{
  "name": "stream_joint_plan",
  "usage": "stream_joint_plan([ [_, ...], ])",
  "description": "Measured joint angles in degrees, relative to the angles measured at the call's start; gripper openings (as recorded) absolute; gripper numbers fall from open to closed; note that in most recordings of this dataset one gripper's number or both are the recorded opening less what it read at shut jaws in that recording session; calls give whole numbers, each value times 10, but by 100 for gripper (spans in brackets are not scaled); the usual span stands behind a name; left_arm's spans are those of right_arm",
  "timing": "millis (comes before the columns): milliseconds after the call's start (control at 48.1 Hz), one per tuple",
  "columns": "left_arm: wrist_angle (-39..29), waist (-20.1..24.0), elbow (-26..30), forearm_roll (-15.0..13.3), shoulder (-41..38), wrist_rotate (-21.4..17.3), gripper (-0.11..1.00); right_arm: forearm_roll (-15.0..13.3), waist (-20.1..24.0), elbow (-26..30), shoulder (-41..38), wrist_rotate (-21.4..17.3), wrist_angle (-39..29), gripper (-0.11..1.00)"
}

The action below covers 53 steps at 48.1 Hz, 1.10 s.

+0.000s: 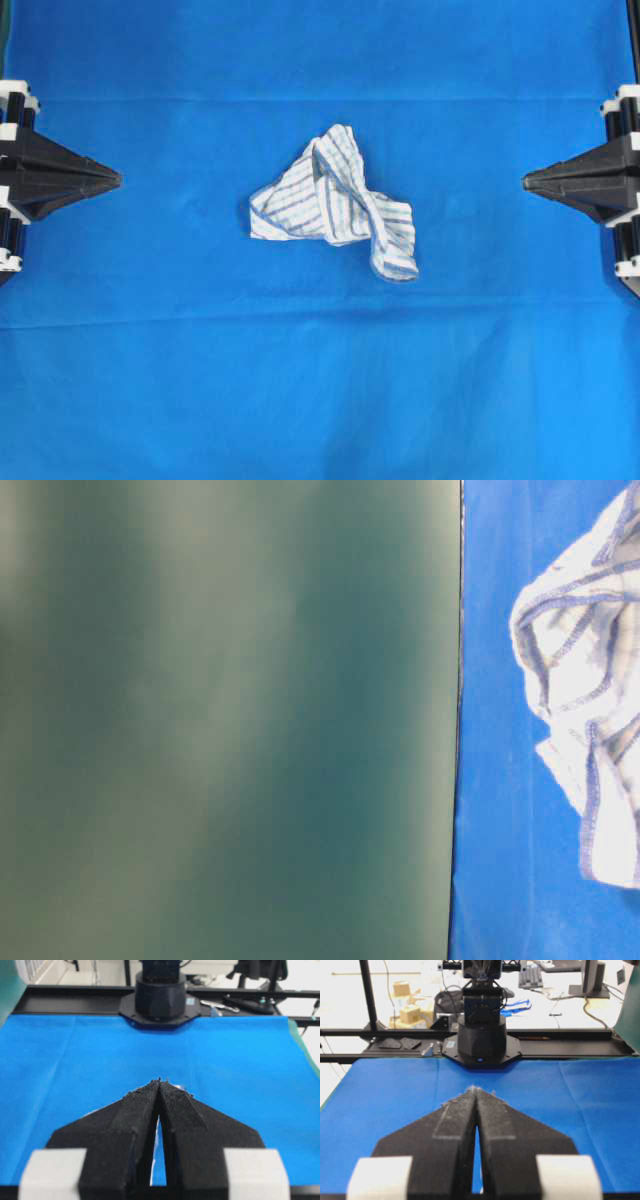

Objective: Hand over the towel.
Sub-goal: 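Reach the left gripper to the striped towel and pinch its corner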

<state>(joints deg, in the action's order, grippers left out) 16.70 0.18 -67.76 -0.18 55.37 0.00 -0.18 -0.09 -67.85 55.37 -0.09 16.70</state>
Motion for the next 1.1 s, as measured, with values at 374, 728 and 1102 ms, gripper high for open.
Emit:
stream_joint_plan([
  [374, 35, -1, 9, -13, -40, 8, 0, 2, 0, 9, 0, -7, -1, 0],
  [728, 40, 25, 118, -14, -240, 9, 41, 2, 0, 10, -4, -9, -4, 0],
  [1102, -86, 53, 275, -14, -509, 8, 94, 2, 0, 10, -13, -14, -7, 0],
])
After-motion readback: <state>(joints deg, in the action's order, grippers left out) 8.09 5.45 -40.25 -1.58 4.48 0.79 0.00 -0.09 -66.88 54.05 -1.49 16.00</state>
